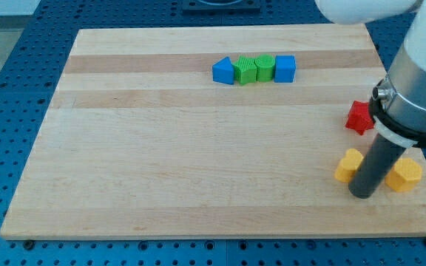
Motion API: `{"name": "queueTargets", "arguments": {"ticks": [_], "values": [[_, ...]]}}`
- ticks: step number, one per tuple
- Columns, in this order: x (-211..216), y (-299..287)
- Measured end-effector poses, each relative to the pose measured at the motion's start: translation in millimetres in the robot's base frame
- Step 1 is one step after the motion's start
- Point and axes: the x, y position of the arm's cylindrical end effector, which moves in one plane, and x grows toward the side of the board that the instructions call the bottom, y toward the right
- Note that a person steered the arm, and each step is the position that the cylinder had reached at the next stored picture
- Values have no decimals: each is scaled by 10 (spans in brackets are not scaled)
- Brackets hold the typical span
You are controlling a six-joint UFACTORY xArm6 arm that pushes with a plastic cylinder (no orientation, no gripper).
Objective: Move the yellow hexagon towards the red circle
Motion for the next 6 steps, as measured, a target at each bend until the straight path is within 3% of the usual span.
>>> {"name": "queueTargets", "arguments": {"ticks": [2, 4, 6], "values": [[487, 239], [290, 768], [99, 801]]}}
